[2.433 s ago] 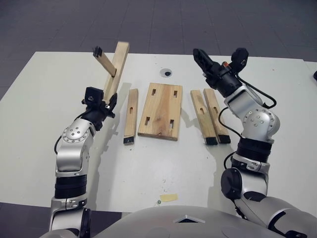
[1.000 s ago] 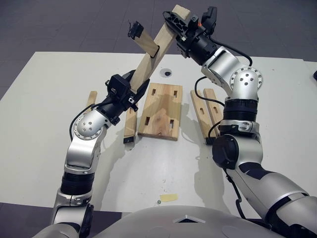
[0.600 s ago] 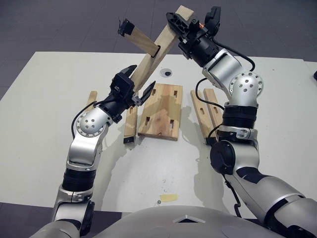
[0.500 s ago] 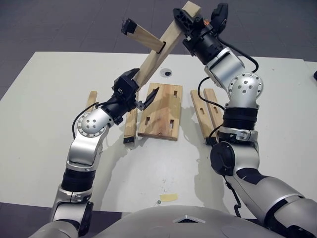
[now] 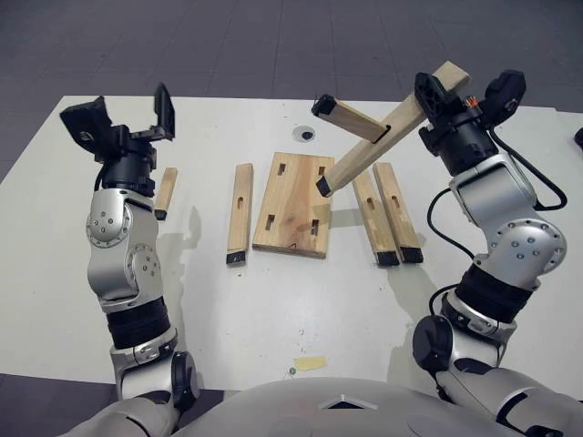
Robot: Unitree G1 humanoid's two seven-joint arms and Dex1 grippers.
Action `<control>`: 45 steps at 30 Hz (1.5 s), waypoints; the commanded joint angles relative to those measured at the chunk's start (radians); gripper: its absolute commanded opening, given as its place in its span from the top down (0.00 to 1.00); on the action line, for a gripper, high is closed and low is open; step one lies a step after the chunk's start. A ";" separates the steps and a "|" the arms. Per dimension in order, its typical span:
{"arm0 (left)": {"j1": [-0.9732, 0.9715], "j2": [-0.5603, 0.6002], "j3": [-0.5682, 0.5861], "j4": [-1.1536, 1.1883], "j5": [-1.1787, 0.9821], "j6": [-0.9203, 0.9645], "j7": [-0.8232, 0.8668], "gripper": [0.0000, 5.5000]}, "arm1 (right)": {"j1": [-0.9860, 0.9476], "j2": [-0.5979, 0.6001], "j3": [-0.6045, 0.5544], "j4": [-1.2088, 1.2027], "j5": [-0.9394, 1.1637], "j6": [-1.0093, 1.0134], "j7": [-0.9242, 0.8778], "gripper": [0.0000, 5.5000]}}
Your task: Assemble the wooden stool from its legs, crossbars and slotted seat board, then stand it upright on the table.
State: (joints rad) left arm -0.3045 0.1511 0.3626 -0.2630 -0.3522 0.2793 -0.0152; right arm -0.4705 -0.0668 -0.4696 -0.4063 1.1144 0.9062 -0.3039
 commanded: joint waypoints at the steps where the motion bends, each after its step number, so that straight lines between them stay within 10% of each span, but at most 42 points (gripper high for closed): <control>1: -0.105 -0.034 0.029 0.057 -0.027 -0.033 0.067 0.02 | 0.065 0.047 -0.002 -0.011 0.109 0.004 -0.128 0.82; 22: -0.107 -0.035 -0.029 0.093 -0.010 -0.084 0.080 0.02 | 0.261 0.020 0.070 0.002 0.088 -0.158 -0.219 0.82; 45: -0.134 -0.061 -0.080 0.096 -0.011 -0.111 0.066 0.02 | 0.253 -0.026 0.400 0.168 -0.507 -0.432 0.046 0.81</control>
State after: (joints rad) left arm -0.4196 0.0936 0.2907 -0.1728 -0.3661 0.1711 0.0526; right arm -0.2528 -0.0637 -0.0746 -0.3217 0.7094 0.4472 -0.2478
